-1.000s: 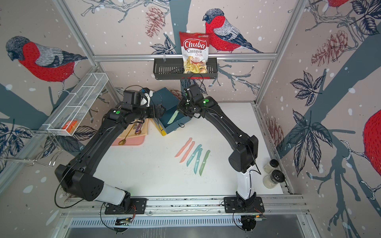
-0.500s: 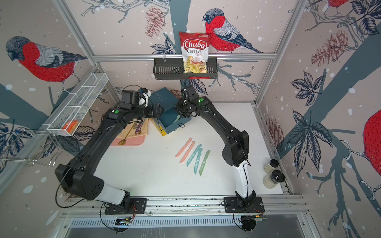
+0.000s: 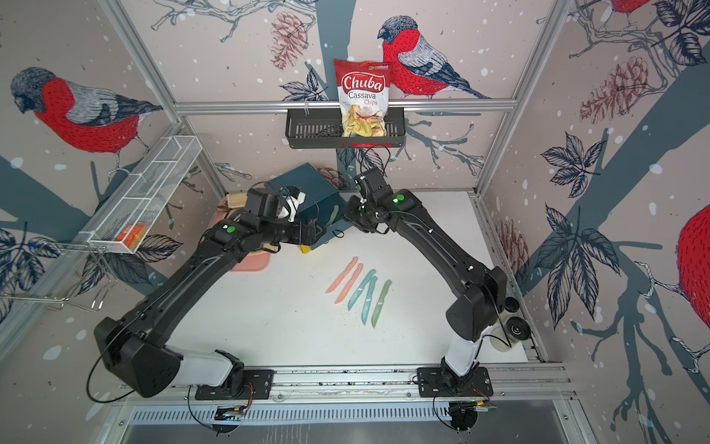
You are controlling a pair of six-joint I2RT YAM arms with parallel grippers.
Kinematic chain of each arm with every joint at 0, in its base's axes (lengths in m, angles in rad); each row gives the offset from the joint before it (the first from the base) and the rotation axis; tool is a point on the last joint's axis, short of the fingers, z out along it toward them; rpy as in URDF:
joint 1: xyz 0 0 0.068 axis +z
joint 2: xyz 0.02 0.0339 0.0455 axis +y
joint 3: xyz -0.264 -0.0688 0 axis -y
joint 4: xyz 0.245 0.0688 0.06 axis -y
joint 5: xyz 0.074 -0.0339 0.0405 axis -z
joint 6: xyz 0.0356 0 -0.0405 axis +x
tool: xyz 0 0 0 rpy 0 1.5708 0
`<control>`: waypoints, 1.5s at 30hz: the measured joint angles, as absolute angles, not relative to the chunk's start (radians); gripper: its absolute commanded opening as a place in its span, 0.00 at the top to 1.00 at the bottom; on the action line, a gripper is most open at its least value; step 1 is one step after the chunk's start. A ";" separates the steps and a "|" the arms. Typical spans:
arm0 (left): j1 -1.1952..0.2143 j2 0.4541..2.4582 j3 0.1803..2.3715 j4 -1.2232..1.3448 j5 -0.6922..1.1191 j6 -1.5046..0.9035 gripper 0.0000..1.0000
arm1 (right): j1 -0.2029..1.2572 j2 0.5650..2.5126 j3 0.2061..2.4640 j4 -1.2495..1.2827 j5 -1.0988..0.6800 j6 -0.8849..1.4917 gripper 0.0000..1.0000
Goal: Place the fruit knives into the drawer by color
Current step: Place the fruit knife in the drawer, then pick up the fruit knife from the center of the board.
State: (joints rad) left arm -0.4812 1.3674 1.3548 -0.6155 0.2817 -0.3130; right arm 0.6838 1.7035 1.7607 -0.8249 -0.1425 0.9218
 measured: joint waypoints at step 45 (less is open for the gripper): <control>-0.709 1.290 0.911 -0.355 0.284 -0.463 0.03 | 0.728 1.742 1.008 -0.611 0.028 0.912 0.74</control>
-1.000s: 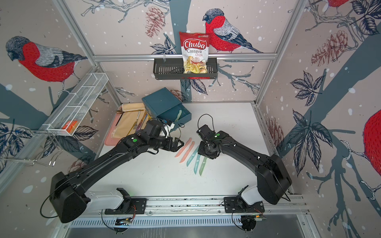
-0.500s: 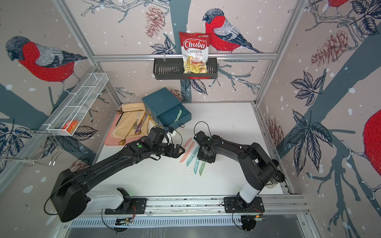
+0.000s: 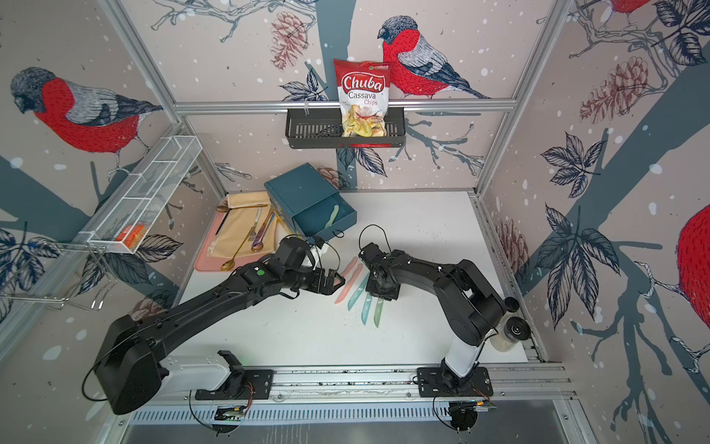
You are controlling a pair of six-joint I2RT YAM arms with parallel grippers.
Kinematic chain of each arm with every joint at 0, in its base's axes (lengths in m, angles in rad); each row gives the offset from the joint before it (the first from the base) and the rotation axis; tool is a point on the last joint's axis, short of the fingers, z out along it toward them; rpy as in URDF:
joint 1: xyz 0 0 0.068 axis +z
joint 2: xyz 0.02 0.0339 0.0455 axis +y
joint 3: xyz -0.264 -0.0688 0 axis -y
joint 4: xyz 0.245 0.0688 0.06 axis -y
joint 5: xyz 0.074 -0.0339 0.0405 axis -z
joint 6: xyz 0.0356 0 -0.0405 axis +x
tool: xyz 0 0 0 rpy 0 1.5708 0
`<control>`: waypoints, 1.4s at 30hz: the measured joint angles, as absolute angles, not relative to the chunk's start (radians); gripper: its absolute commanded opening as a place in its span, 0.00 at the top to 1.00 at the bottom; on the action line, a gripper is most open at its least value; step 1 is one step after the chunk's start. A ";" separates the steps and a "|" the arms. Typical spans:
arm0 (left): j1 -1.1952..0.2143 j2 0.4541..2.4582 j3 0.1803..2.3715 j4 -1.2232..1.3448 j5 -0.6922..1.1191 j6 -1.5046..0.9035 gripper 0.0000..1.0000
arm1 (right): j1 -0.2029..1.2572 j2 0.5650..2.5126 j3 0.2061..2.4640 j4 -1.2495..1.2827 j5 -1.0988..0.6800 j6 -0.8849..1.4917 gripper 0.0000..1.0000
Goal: Place the fruit knives into the drawer by color
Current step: Pick up the fruit knife from the center of the board.
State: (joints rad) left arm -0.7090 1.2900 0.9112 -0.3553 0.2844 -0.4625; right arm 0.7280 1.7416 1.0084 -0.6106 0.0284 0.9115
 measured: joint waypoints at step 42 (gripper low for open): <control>-0.580 1.333 1.147 -0.447 0.254 -0.358 0.03 | 0.691 1.607 1.187 -0.789 0.043 0.885 1.00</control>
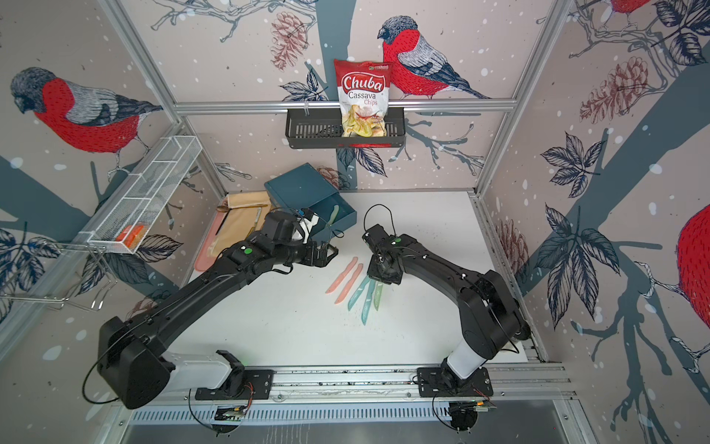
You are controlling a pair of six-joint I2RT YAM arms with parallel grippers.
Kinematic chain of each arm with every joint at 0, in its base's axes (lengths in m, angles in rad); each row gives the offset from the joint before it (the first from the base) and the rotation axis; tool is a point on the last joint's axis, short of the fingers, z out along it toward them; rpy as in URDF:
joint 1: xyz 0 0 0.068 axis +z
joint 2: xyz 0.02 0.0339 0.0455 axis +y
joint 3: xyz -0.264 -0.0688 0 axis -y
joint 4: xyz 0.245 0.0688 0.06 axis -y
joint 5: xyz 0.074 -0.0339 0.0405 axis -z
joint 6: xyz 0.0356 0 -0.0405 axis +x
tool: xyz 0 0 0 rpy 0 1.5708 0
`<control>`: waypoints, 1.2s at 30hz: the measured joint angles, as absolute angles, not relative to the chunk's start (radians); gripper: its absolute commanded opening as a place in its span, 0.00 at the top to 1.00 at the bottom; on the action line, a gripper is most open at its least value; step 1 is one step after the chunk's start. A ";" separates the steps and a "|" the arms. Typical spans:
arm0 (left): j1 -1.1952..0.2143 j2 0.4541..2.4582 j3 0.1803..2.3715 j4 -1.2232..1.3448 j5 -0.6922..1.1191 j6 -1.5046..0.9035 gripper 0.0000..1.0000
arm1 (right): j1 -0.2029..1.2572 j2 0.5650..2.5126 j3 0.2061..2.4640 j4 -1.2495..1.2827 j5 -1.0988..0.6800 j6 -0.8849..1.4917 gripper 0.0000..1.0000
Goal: Place the fruit knives into the drawer by color
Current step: Pick up the fruit knife from the center of the board, then place the fruit knife in the drawer.
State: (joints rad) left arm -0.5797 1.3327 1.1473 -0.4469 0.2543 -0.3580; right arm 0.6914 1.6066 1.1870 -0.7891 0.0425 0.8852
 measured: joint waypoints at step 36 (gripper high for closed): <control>-0.323 1.548 1.661 -0.618 0.208 -0.176 0.02 | 0.656 2.110 2.164 -0.637 -0.360 1.105 0.80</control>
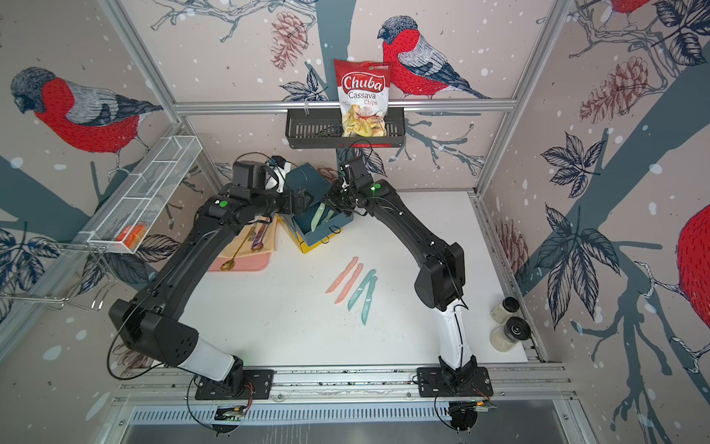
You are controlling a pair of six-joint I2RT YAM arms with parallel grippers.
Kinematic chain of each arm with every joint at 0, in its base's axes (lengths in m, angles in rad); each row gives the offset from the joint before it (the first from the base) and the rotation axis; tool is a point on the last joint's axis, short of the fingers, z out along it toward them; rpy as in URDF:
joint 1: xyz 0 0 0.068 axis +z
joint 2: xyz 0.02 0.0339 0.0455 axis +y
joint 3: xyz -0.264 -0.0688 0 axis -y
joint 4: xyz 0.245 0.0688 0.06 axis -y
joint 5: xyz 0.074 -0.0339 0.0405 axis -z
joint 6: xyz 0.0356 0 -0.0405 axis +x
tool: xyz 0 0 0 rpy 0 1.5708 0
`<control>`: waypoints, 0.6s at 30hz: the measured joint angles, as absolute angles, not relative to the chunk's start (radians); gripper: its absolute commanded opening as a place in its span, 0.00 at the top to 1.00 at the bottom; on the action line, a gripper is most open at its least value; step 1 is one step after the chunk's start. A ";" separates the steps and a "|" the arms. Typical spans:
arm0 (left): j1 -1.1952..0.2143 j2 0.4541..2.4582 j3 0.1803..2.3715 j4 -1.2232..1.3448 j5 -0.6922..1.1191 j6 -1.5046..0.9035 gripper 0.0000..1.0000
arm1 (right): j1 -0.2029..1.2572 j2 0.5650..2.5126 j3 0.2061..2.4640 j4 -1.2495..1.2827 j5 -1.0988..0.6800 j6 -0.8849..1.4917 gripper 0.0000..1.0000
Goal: Place the fruit knives into the drawer by color
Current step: Place the fruit knife in the drawer.
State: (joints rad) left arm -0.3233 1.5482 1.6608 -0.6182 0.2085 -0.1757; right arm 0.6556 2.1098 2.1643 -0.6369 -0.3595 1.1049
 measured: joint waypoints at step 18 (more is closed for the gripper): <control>-0.309 1.722 1.811 -0.618 0.262 -0.181 0.03 | 0.625 2.111 2.062 -0.463 -0.441 1.107 0.66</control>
State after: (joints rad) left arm -0.3092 1.7222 1.8107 -0.6182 0.2615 -0.1814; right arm 0.6250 2.1109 2.0621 -0.4625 -0.4408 1.1072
